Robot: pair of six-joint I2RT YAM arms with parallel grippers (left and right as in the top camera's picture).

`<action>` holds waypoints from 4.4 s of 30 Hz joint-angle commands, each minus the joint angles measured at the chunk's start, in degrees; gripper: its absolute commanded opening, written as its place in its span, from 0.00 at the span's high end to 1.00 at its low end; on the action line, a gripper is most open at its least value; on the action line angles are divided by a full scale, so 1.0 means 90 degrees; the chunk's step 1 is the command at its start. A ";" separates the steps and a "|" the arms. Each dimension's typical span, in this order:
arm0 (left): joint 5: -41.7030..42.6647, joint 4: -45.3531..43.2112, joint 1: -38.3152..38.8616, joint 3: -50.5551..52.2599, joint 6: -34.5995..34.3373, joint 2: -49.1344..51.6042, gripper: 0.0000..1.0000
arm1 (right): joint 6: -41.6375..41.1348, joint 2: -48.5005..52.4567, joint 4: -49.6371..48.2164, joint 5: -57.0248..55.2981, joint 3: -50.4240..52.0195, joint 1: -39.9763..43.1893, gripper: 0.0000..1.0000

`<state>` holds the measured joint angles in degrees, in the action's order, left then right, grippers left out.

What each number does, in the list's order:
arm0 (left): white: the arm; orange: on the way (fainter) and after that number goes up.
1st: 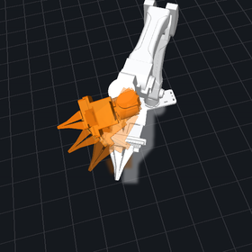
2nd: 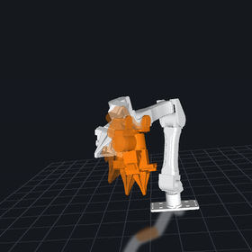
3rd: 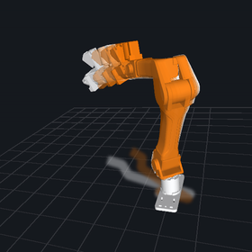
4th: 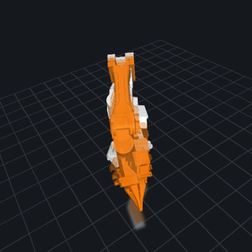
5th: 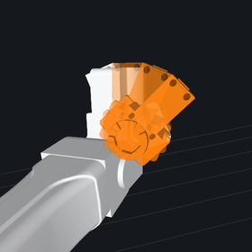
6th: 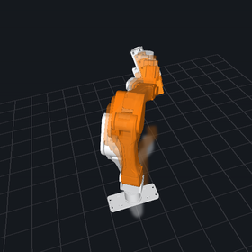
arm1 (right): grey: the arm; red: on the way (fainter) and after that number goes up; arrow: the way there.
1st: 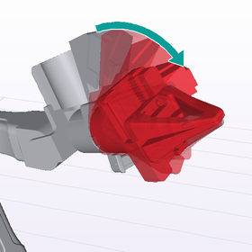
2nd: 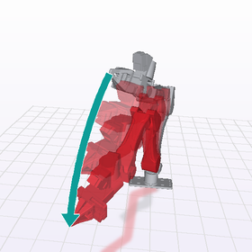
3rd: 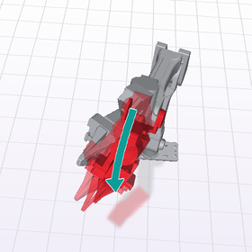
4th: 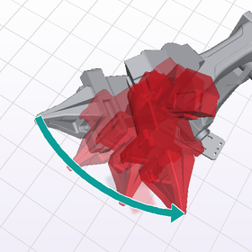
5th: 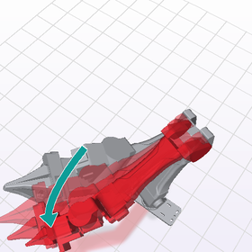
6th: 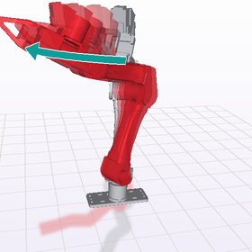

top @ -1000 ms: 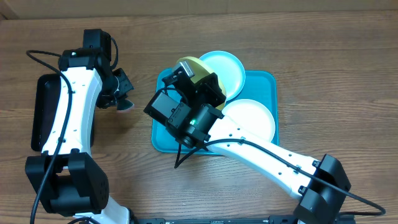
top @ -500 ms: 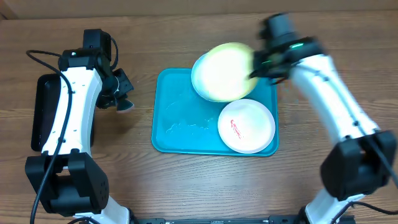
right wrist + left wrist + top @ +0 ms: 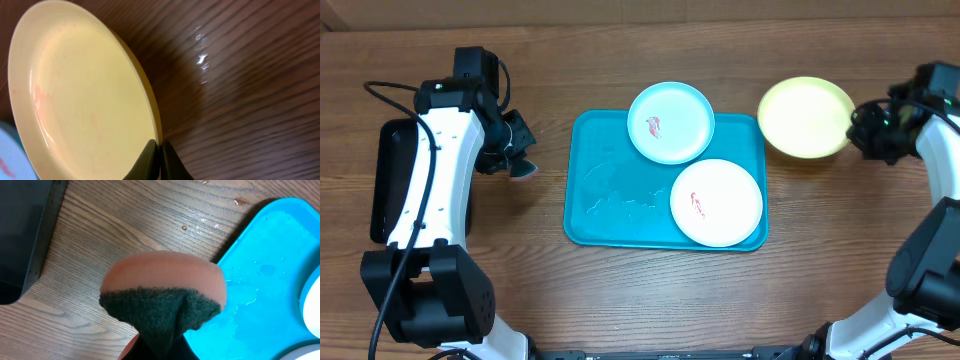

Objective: Clean dirty plates on tray and stack at the side

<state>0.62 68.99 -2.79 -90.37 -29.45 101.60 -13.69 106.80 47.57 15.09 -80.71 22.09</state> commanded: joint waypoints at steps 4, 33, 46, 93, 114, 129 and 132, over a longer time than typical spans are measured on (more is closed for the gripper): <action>0.0051 -0.0019 -0.0022 -0.0044 0.0136 -0.0070 0.96 | -0.0364 -0.0032 -0.0566 -0.0005 0.0529 0.0311 0.96; 0.0459 -0.0129 0.0027 -0.0044 0.0561 -0.0070 0.96 | -0.0143 -0.0129 -0.1916 -0.0216 0.0019 -0.3041 0.00; 0.0435 -0.0267 0.0357 -0.0044 0.0707 -0.0070 0.96 | -0.0146 0.0719 -0.2817 -0.0981 0.0019 -0.3823 0.02; 0.1078 -0.1088 0.1778 0.0155 0.0775 0.0736 0.96 | -0.0180 0.1528 -0.1603 -0.0279 0.0019 -0.5384 0.95; -0.0051 -0.1443 0.2370 0.0153 0.0697 0.2905 0.95 | -0.0483 0.1528 -0.1576 -0.0381 0.0019 -0.5496 0.96; -0.0236 -0.1064 0.2081 -0.0610 0.0415 0.2895 0.96 | -0.0483 0.1528 -0.1559 -0.0457 0.0019 -0.5496 0.96; 0.0923 -0.1438 0.2186 -0.0556 0.0413 0.2951 0.96 | -0.0486 0.1530 -0.1557 -0.0457 0.0019 -0.5496 0.96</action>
<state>-1.43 59.40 15.84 -94.87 -24.51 125.78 -17.98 120.38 32.86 13.69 -80.95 -27.88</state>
